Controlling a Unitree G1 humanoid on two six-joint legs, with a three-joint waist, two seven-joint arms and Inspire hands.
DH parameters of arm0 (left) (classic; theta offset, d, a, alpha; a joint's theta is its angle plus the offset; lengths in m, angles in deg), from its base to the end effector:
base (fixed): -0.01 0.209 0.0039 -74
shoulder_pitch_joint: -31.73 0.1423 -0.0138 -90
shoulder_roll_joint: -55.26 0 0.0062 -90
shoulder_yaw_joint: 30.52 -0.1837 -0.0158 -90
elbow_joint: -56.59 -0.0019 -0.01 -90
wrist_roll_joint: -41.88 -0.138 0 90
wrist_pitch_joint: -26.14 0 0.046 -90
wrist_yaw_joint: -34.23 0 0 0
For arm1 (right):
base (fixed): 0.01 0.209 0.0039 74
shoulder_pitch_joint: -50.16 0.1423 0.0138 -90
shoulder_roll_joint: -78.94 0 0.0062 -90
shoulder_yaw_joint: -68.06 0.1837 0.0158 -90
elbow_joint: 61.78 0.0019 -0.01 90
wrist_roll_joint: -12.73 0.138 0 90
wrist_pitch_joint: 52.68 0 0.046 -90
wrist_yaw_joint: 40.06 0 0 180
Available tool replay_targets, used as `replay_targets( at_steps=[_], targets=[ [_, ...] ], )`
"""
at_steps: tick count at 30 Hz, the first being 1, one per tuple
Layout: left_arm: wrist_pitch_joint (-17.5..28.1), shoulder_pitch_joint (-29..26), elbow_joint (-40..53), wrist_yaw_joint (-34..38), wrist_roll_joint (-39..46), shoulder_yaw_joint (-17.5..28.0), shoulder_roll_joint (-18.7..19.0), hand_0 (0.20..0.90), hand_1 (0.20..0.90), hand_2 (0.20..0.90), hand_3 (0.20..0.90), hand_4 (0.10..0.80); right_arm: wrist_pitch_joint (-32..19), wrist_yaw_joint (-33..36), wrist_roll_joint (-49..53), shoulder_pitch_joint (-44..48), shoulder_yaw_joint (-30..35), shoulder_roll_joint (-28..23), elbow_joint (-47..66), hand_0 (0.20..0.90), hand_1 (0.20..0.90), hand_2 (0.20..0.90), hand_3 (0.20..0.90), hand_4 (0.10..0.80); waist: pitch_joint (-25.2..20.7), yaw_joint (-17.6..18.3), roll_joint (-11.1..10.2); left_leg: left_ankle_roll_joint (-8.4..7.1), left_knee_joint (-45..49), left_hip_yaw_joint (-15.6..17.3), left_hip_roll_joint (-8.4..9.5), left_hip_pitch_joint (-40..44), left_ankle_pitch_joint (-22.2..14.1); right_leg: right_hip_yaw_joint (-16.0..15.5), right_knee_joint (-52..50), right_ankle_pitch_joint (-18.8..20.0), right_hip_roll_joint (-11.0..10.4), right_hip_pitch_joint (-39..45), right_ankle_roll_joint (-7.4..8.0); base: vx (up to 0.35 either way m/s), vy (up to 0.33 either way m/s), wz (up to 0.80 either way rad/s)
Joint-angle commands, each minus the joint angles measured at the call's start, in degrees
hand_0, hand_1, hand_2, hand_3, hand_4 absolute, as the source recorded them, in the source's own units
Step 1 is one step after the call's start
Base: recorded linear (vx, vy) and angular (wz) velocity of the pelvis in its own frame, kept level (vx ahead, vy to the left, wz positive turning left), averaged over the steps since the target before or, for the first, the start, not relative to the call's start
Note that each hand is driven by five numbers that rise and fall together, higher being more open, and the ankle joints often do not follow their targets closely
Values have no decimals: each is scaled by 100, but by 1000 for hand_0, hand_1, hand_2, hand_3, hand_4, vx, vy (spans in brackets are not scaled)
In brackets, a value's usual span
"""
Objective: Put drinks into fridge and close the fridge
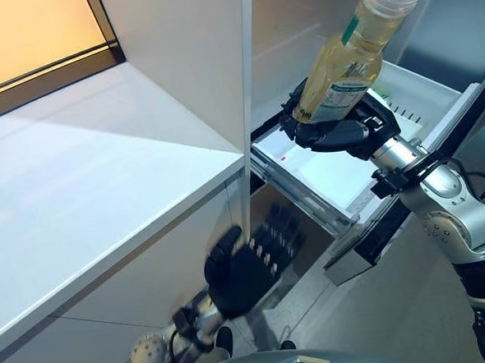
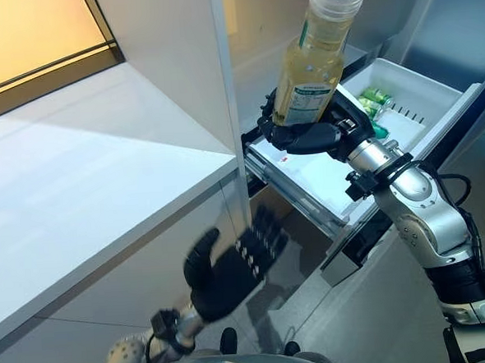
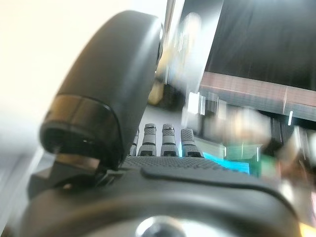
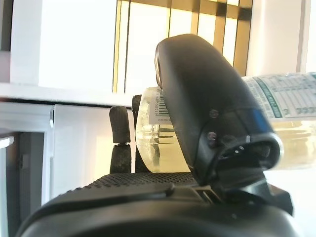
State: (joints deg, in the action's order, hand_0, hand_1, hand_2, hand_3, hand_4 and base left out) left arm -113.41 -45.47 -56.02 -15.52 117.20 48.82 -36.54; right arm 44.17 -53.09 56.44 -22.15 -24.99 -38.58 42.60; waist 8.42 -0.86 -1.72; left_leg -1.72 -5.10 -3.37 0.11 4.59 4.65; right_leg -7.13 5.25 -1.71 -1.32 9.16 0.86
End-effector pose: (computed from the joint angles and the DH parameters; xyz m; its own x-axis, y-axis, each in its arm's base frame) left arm 0.0933 0.1595 -0.0625 0.5713 -0.8159 0.0892 -0.1154 -0.1874 -0.9755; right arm 0.2374 -0.2220 0.1851 0.8195 0.4990 0.2816 -0.4775 0.8664 -0.1460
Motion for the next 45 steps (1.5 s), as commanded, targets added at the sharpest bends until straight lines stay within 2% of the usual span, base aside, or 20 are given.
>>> replay_targets(
  at_steps=[1,5,8,10,11,12,14,15,17,18,20,22,27,30,36,45],
  targets=[
    [-56,181,-155,-1034,-1082,-7,-58,900,900,900,900,800,-1264,31,645,679,966,-271,208,300,300,300,200,100,-581,-71,-191,267,10,273,273,216,-635,167,-56,447,39,-329,239,41,28,0],
    [688,226,-900,-747,-1894,279,-22,900,900,900,900,800,-1253,53,687,641,1018,-428,159,300,300,300,200,100,-603,-63,-181,273,10,284,276,189,-625,181,-52,446,34,-357,259,6,5,-1],
    [1762,176,-1367,232,-2170,417,25,900,900,900,900,800,-1080,179,444,639,1065,-554,83,300,300,300,200,100,-609,-58,-178,279,10,285,284,164,-600,191,-52,446,39,-374,261,31,22,-3],
    [1982,120,-1526,566,-2049,462,42,900,900,900,900,800,-908,240,216,615,1100,-621,34,300,300,300,200,100,-612,-45,-177,280,10,290,283,153,-593,198,-49,445,39,-384,265,33,22,-4],
    [2296,110,-1640,885,-2087,543,42,900,900,900,900,800,-777,283,174,584,1146,-662,2,300,300,300,200,100,-618,-42,-178,277,10,294,280,137,-587,201,-52,439,41,-395,266,26,21,-4],
    [2481,91,-1757,928,-2208,574,69,900,900,900,900,800,-697,300,110,539,1200,-689,-28,300,300,300,200,100,-613,-29,-184,273,10,301,280,132,-584,197,-55,440,39,-401,272,0,0,0],
    [3298,97,-2030,1129,-2760,540,113,900,900,900,900,800,-583,245,67,344,1401,-762,-124,300,300,300,200,100,-589,-8,-194,274,10,308,282,107,-568,192,-61,440,46,-426,274,0,0,0],
    [3381,102,-2079,1158,-2778,541,109,900,900,900,900,800,-596,229,54,296,1436,-760,-125,300,300,300,200,100,-583,-5,-195,274,10,310,282,104,-565,193,-63,442,48,-432,274,0,0,0],
    [4051,89,-2324,1445,-3119,590,99,900,900,900,900,800,-591,196,1,148,1568,-735,-142,300,300,300,200,100,-563,14,-199,278,10,320,289,97,-565,201,-73,440,53,-448,277,0,0,0],
    [4194,65,-2396,1536,-3275,594,104,900,900,900,900,800,-605,190,-88,70,1628,-697,-152,300,300,300,200,100,-550,27,-206,278,10,327,292,97,-566,205,-74,440,54,-453,278,0,0,0],
    [4799,23,-2545,1850,-3721,607,98,900,900,900,900,800,-616,230,-354,-72,1723,-640,-188,300,300,300,200,100,-526,36,-218,281,10,352,288,97,-562,207,-81,443,55,-460,276,0,0,0],
    [5297,-43,-2705,2475,-4030,689,67,900,900,900,900,800,-654,349,-927,-225,1814,-573,-304,300,300,300,200,100,-506,41,-234,279,10,371,288,99,-564,215,-87,442,58,-464,279,33,0,-2],
    [5825,-126,-2868,3363,-4494,887,13,900,900,900,900,800,-664,470,-1631,-492,1994,-645,-556,300,300,300,200,100,-493,36,-282,275,10,392,288,105,-575,202,-92,436,57,-463,285,46,-4,-7],
    [6217,-140,-3021,4104,-5123,983,22,900,900,900,900,800,-730,589,-2107,-568,2063,-770,-900,300,300,300,200,100,-462,-2,-345,275,10,388,293,113,-575,195,-99,439,65,-453,281,57,-13,-3],
    [6157,-142,-3038,4473,-5438,1006,121,900,900,900,900,800,-712,536,-2368,-373,1957,-1087,-1355,300,300,300,200,100,-424,-97,-409,278,23,355,302,125,-582,170,-111,431,63,-434,279,66,-4,0],
    [6018,44,-3086,4424,-5557,893,351,900,900,900,900,800,-757,15,-2346,556,1138,-1773,-2416,300,300,300,200,100,-322,-422,-592,289,61,205,312,119,-595,98,-116,409,92,-371,267,99,-27,2]
  ],
)
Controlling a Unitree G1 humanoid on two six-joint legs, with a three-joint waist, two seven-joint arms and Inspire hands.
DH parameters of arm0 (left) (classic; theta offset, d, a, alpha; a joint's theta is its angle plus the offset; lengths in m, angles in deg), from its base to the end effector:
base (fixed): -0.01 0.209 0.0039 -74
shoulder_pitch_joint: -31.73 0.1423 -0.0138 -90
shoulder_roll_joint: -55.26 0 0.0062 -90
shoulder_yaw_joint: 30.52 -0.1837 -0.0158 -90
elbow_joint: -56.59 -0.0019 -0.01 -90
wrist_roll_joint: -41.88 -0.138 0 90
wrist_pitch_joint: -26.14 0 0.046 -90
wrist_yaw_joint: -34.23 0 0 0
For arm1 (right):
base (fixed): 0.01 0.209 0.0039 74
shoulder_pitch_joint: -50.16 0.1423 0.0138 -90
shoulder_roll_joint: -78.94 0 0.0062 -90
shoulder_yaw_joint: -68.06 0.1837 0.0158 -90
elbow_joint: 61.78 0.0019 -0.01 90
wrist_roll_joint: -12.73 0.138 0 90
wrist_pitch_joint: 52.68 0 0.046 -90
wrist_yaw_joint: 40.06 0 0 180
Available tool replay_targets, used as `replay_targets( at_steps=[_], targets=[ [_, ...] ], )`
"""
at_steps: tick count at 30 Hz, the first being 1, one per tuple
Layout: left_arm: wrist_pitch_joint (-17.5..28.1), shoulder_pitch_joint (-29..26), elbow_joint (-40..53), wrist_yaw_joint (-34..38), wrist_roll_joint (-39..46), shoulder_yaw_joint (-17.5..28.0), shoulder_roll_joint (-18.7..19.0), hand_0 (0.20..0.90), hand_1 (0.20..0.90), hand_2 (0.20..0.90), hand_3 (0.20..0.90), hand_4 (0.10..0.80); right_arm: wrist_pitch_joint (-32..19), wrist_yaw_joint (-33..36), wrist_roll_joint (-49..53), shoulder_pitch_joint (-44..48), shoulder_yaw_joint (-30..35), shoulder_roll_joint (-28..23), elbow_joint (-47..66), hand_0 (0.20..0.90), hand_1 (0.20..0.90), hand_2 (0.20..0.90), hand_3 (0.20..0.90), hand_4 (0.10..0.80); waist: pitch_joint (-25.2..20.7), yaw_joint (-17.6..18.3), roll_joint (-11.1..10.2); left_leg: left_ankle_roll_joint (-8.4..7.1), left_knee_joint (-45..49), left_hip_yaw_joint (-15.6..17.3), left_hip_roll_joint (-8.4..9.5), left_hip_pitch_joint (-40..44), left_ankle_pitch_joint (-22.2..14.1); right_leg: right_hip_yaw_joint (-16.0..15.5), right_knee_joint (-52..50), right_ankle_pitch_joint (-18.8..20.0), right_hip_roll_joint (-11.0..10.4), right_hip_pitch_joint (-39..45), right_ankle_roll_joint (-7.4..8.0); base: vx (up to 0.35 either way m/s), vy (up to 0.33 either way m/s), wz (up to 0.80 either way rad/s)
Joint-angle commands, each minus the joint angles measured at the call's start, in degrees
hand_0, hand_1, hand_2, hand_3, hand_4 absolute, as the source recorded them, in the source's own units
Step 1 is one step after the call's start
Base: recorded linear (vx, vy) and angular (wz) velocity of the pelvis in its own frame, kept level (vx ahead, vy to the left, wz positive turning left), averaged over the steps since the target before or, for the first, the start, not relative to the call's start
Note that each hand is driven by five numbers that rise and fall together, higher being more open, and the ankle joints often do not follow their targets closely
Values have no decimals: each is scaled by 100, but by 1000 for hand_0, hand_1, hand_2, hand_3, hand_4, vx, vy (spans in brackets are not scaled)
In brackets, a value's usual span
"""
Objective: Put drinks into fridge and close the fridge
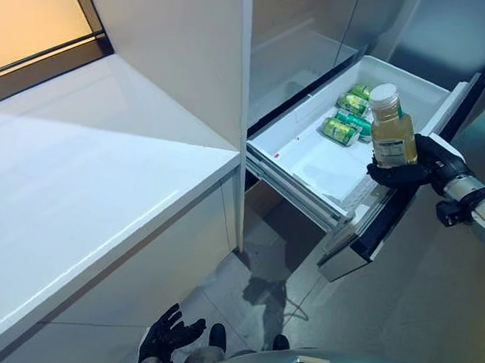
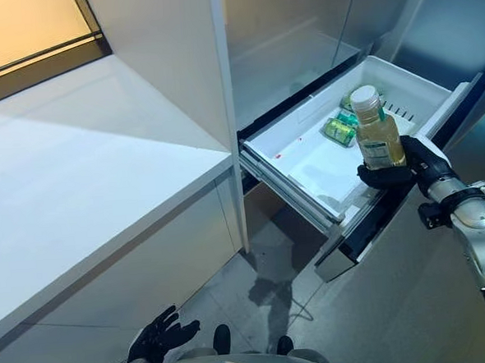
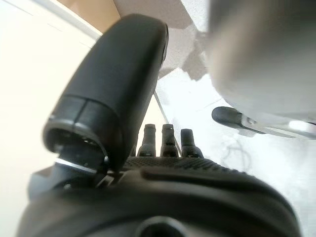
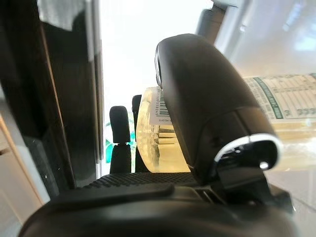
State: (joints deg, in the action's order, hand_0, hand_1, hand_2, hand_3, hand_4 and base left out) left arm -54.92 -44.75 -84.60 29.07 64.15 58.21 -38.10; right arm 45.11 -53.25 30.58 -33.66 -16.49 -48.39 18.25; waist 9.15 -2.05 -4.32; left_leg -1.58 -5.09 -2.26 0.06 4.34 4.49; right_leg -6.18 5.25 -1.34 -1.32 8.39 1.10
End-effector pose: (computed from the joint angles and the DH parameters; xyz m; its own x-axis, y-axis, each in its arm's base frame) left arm 0.0485 0.2259 -0.1038 0.5808 0.1467 -0.8008 -0.2841 0.9583 -0.0305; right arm 0.2155 -0.3347 0.1376 0.9850 -0.0490 -0.1656 -0.0481 0.8433 -0.5354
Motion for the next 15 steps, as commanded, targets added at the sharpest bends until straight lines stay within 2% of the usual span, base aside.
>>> replay_targets(
  at_steps=[1,9,15],
  targets=[
    [162,22,-220,-39,-236,-53,571,900,900,900,900,800,-859,-59,337,1919,106,-915,-215,300,300,300,200,100,-361,-363,-376,276,68,69,314,136,-582,-13,-121,367,105,-291,235,115,-57,3],
    [101,157,-167,-183,-207,-11,920,900,900,900,900,800,-597,-236,392,3000,-890,-1118,-1198,300,300,300,200,100,-94,-713,-584,296,109,-133,292,-44,-538,-55,-149,391,183,-386,216,61,-58,6],
    [114,100,-48,-270,-133,-35,1185,900,900,900,900,800,-263,-84,471,3796,-1681,-1036,-1921,300,300,300,200,100,246,-986,-721,296,156,-299,262,-353,-462,-124,-181,446,244,-597,189,-37,-96,13]
  ],
)
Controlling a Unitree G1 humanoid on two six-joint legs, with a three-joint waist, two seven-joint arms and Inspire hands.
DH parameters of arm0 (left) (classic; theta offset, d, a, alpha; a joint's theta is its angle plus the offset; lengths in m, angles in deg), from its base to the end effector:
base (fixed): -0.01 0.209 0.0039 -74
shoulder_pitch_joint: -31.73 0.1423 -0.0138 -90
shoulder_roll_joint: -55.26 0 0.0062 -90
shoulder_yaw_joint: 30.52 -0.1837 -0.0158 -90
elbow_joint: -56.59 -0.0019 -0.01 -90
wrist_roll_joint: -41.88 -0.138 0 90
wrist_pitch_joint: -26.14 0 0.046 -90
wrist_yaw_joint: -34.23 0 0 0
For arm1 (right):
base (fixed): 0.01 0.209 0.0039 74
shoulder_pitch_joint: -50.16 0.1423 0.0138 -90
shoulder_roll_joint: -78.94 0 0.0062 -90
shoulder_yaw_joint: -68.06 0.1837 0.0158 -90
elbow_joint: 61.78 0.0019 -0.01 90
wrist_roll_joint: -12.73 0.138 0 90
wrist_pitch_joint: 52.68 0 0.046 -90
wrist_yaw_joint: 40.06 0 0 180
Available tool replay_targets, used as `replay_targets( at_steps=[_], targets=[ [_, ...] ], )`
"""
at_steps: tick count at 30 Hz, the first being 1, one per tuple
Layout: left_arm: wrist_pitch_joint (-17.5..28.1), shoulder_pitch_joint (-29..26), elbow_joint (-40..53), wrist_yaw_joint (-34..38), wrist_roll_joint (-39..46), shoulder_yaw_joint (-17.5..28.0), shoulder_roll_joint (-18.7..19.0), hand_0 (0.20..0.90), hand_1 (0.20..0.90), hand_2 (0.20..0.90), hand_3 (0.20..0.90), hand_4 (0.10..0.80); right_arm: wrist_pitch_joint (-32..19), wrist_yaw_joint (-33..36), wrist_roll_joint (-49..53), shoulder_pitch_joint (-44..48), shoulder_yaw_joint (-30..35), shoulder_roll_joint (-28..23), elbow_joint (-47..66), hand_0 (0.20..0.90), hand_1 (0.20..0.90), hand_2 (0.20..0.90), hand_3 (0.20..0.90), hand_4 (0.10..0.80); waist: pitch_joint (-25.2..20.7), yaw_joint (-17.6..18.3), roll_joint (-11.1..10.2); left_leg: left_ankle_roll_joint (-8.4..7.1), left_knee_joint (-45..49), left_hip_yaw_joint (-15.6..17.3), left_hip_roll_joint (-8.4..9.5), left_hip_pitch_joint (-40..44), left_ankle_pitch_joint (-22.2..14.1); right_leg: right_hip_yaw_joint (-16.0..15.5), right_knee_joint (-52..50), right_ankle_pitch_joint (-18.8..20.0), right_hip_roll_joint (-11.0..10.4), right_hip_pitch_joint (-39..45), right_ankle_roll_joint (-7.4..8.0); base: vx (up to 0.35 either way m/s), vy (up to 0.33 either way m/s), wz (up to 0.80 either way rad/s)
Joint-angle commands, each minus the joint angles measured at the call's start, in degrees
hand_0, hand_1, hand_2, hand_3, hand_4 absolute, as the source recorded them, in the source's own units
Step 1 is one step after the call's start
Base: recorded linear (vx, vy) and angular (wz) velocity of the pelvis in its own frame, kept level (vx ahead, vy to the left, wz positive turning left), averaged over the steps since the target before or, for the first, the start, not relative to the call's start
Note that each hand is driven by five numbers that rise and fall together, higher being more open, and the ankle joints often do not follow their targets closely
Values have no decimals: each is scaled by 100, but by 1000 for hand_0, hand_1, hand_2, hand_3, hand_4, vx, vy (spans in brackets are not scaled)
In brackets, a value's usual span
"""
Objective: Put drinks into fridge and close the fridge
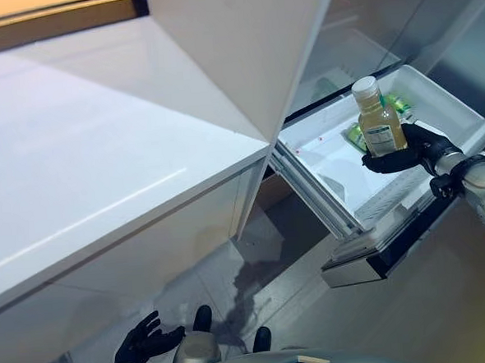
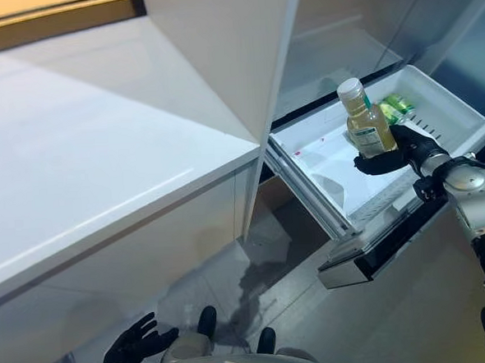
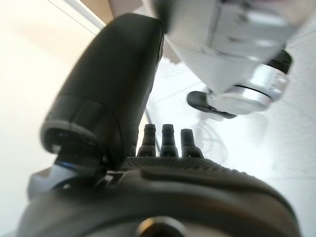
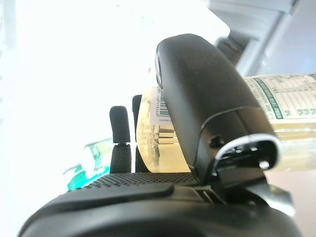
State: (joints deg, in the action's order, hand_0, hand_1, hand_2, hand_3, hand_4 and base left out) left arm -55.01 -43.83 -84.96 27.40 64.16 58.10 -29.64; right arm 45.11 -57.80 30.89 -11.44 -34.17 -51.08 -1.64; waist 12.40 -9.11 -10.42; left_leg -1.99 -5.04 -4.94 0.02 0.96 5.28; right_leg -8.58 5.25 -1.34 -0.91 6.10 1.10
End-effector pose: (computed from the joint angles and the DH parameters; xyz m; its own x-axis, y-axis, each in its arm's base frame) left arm 0.0421 0.2722 -0.0898 0.5672 0.2153 -0.7949 -0.2378 0.9669 0.0922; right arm 0.2683 -0.3340 0.1533 0.9608 -0.0170 -0.2766 -0.1480 0.8125 -0.5639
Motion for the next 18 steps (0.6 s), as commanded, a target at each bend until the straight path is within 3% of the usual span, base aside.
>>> replay_targets(
  at_steps=[1,8,12,14,18],
  targets=[
    [135,-7,2,-121,-121,-18,363,900,900,900,900,800,-219,401,413,1668,-16,-735,-19,300,300,300,200,100,-27,-307,-122,334,155,-52,263,-59,-528,104,-183,453,209,-399,186,-64,-50,7],
    [214,-99,158,-173,101,-113,509,900,900,900,900,800,357,498,514,2171,-627,-463,-889,300,300,300,200,100,413,-541,-103,316,230,-179,271,-428,-439,-37,-240,494,208,-651,153,-76,-28,12],
    [284,-155,159,-173,213,-116,535,900,900,900,900,800,429,526,483,2191,-681,-276,-1276,300,300,300,200,100,627,-610,-41,308,265,-221,281,-571,-391,-115,-301,505,188,-766,138,-46,10,7],
    [175,-128,346,-108,267,-156,523,900,900,900,900,800,470,587,455,2173,-682,-192,-1298,300,300,300,200,100,674,-619,-2,302,278,-251,292,-617,-373,-126,-319,508,176,-800,151,1,26,7],
    [-766,-453,980,257,614,-347,741,900,900,900,900,800,1029,415,233,2602,-817,-62,-1697,300,300,300,200,100,699,-604,31,287,337,-230,279,-705,-396,-113,-342,478,175,-881,117,26,25,2]
  ],
)
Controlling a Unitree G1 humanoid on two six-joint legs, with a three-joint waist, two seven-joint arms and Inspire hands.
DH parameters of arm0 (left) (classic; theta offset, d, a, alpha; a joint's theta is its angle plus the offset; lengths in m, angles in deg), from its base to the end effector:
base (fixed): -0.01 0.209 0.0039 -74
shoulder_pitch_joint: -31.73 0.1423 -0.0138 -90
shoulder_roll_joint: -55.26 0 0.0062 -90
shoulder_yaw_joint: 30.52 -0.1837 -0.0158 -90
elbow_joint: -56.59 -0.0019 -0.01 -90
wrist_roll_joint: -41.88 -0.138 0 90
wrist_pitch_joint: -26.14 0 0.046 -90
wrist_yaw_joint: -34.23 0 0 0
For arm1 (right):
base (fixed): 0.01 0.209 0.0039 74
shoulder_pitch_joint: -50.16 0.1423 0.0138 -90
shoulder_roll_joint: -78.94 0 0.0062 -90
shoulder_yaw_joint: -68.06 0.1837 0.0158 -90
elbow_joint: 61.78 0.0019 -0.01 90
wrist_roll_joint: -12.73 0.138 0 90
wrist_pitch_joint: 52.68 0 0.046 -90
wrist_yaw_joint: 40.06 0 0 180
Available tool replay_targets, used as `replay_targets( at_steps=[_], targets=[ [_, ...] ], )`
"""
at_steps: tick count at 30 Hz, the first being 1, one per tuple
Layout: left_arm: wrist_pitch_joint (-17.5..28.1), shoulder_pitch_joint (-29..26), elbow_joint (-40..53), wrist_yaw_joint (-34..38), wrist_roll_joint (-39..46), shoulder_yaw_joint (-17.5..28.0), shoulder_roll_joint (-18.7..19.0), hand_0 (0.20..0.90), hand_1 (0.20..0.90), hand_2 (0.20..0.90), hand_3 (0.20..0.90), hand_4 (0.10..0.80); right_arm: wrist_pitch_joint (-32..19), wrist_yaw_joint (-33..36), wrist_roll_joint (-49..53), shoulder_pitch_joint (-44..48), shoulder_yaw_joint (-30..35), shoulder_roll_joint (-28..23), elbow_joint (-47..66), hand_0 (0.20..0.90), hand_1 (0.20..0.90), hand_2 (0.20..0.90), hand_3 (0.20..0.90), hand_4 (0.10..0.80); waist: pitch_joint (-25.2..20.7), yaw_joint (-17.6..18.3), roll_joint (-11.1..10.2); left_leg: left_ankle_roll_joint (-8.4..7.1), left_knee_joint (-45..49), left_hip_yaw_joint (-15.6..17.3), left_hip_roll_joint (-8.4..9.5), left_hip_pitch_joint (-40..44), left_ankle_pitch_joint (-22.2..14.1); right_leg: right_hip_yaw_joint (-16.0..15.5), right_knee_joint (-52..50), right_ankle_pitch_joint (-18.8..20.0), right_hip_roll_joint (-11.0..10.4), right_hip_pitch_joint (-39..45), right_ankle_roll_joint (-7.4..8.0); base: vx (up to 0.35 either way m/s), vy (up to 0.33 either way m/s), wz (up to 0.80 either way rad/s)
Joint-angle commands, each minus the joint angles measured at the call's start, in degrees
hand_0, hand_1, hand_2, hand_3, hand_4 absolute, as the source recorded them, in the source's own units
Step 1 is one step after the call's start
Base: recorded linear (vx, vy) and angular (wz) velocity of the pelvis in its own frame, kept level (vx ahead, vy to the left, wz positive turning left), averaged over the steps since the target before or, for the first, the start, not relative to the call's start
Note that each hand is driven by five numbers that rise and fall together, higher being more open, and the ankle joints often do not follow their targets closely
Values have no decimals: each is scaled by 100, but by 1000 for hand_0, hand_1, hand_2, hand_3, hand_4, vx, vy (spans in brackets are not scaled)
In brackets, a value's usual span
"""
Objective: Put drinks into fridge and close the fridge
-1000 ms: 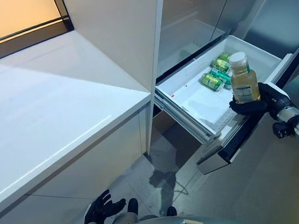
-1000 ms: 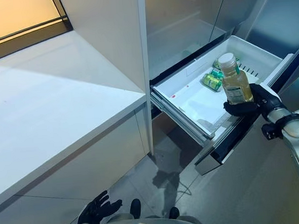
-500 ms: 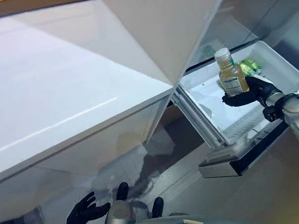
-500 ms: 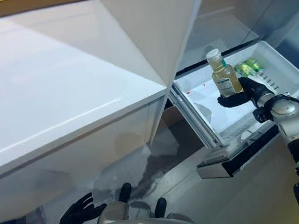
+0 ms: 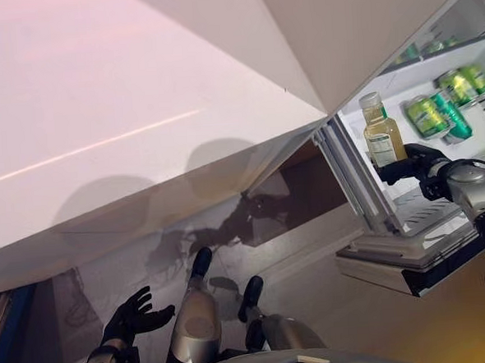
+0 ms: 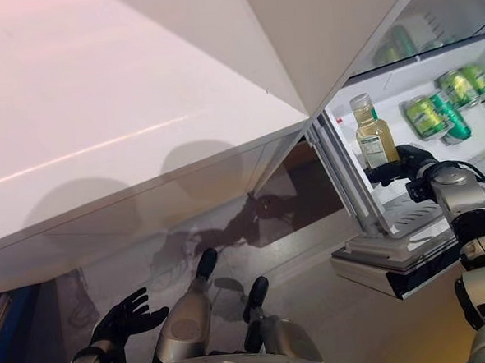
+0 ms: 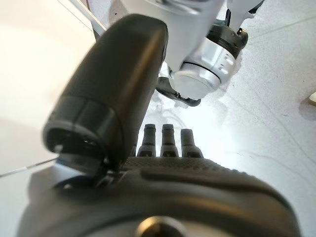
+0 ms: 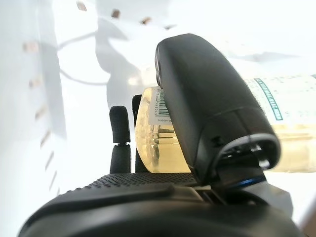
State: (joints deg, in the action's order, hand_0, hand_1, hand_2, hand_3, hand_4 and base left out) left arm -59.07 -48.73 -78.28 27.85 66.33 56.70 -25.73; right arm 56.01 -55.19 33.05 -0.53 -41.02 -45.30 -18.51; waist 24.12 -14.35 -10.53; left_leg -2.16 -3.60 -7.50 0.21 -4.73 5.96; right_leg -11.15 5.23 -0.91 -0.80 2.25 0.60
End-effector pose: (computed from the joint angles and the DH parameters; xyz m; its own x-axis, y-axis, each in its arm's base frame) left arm 0.0892 0.2828 -0.0702 0.6696 0.1972 -0.7160 -0.1948 0.9770 0.0869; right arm 0.2890 -0.3329 0.1314 0.8581 -0.1853 -0.4788 -0.0577 0.8919 -0.4485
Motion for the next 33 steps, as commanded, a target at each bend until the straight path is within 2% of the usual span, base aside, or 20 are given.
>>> replay_targets(
  at_steps=[1,4,7,12,15,24,33],
  targets=[
    [-483,-79,325,243,468,-215,386,900,900,900,900,800,26,62,-52,1652,-180,-642,-167,300,300,300,200,100,-462,-62,48,300,198,64,238,-163,-467,143,-347,434,166,-527,164,-60,25,-1],
    [-810,-545,275,321,823,-279,529,900,900,900,900,800,93,-206,-158,2011,-472,-687,-478,300,300,300,200,100,-356,26,77,308,176,143,216,-307,-433,161,-358,461,177,-703,146,-124,47,-4],
    [-938,-799,225,385,990,-355,566,900,900,900,900,800,57,-407,-459,2125,-683,-674,-640,300,300,300,200,100,-274,71,111,307,174,189,223,-385,-403,155,-367,468,172,-786,131,-85,42,-17],
    [-1074,-1025,147,391,1008,-399,614,900,900,900,900,800,108,-631,-841,2294,-961,-618,-856,300,300,300,200,100,-217,71,105,290,220,229,222,-437,-388,128,-388,474,147,-816,128,-7,-1,-1],
    [-1141,-1194,21,389,981,-452,642,900,900,900,900,800,171,-1051,-1284,2520,-1165,-545,-1252,300,300,300,200,100,-203,33,92,276,239,238,217,-451,-385,85,-395,474,125,-816,136,7,-28,0],
    [-1177,-1359,-199,333,824,-429,699,900,900,900,900,800,755,-2180,-2369,2853,-1465,-340,-2152,300,300,300,200,100,-175,-135,78,247,256,203,216,-460,-348,-25,-415,464,90,-783,141,29,-38,5],
    [-1189,-1311,-225,199,596,-311,815,900,900,900,900,800,1123,-2571,-2859,2714,-1388,-187,-2538,300,300,300,200,100,-141,-318,46,240,270,100,224,-493,-326,-143,-404,469,73,-745,159,37,-56,6]
  ],
)
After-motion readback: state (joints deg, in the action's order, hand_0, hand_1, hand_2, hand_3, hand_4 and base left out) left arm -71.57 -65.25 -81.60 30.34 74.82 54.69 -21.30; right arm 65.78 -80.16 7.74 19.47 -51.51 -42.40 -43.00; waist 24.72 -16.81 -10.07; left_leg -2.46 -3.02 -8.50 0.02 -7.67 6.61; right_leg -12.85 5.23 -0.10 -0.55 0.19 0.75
